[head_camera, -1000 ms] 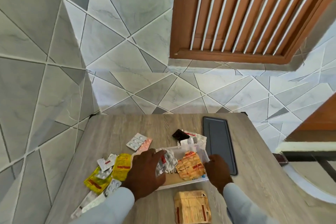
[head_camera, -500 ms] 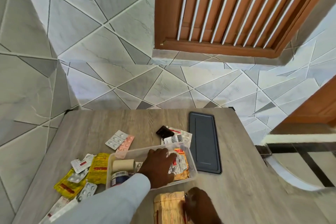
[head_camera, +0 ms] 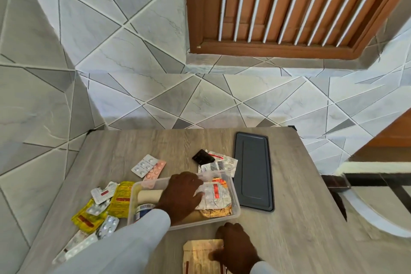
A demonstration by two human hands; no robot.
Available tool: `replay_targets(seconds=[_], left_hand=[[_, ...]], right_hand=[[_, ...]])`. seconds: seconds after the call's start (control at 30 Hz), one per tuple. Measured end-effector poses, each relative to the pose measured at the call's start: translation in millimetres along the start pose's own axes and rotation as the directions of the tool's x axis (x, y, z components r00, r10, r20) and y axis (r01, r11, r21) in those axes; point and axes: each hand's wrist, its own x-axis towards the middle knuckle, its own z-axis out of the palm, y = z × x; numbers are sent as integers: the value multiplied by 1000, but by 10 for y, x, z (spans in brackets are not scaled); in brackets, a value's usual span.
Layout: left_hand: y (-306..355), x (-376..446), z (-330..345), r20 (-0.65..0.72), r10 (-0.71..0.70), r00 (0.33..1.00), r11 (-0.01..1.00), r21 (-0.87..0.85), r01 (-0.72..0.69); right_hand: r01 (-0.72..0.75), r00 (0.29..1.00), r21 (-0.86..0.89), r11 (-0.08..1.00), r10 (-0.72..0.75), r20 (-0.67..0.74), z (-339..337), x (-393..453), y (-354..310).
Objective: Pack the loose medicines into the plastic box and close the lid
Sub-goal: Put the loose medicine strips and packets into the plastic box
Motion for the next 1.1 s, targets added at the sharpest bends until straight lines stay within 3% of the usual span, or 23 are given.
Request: replay_targets(seconds=[0.17,0.27,0.4,0.53,0.63,0.73,0.87,0.97,1.1], left_hand=[[-503,-145,-124,-275,-87,958,995,-72,70],[-834,-285,-197,-381,-194,904,981,-85,175],[-1152,-507,-332,-394,-370,842,926,-236,296],[-1447,-736,-367,-379,-488,786,858,-375,351],[-1693,-923,-350,-300,-613,731,760,-477,442],[-1923,-1150,-292,-184,-679,710,700,-452,552],[-2088,-1442,-291,116,-748,653,568,-397,721],[-2099,-1661,-253,324,-715,619,572,-237,785],[-2015,-1965,-76,326,-730,601,614,-74,786]], right_hand=[[247,961,111,963,-258,101,-382,-96,-180],[302,951,155,941,-308,19,-774,-94,-348],[264,956,334,905,-198,-218,-1111,218,-395],[118,983,238,964,-79,-168,-1091,604,-394],[23,972,38,999,-13,-233,-964,725,-407],[28,946,-10,1000,-29,-322,-874,662,-589],[191,928,-43,981,-195,-318,-771,705,-1063],[330,901,-68,941,-336,-275,-589,777,-1527],[492,855,-123,862,-505,-120,-157,853,-2151]])
